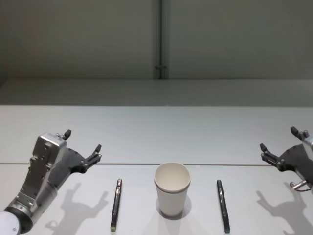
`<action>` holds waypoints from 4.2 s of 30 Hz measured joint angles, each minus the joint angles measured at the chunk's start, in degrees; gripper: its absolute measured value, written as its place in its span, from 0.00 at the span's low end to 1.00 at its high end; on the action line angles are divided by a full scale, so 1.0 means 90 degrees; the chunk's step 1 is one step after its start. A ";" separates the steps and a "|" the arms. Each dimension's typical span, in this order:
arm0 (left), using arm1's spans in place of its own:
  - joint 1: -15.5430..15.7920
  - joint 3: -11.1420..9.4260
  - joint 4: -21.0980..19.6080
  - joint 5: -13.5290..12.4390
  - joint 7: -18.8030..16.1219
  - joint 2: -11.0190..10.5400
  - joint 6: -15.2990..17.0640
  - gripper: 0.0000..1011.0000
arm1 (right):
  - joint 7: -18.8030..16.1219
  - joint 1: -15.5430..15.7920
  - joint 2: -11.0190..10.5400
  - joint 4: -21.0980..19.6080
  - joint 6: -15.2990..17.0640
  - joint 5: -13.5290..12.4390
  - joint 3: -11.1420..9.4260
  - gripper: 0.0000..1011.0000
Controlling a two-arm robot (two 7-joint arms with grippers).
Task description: Place the pen into the pen holder.
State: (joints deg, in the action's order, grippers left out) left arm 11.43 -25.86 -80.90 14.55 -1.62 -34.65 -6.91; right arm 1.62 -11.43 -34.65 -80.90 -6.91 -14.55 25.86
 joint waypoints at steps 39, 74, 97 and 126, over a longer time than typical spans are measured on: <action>-0.0207 0.0232 -0.0094 0.0105 0.0236 0.0014 0.0028 0.99 | 0.0000 0.0000 0.0000 0.0000 0.0000 0.0000 0.0000 1.00; -0.0482 0.0565 -0.0518 0.0424 0.1249 0.0114 0.1456 0.99 | 0.0000 0.0000 0.0000 0.0000 0.0000 0.0000 0.0000 1.00; -0.0303 0.0699 -0.0229 0.0735 0.1925 0.0495 0.2695 0.99 | 0.0000 0.0000 0.0000 0.0000 0.0000 0.0000 0.0000 1.00; 0.0328 0.0673 0.0534 0.0481 0.2240 0.1066 0.3702 0.99 | 0.0000 0.0000 0.0000 0.0000 0.0000 0.0000 0.0000 1.00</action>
State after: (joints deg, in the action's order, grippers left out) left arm 14.38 -19.80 -76.09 18.88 18.54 -25.05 26.41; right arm 1.62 -11.43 -34.65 -80.90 -6.91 -14.55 25.86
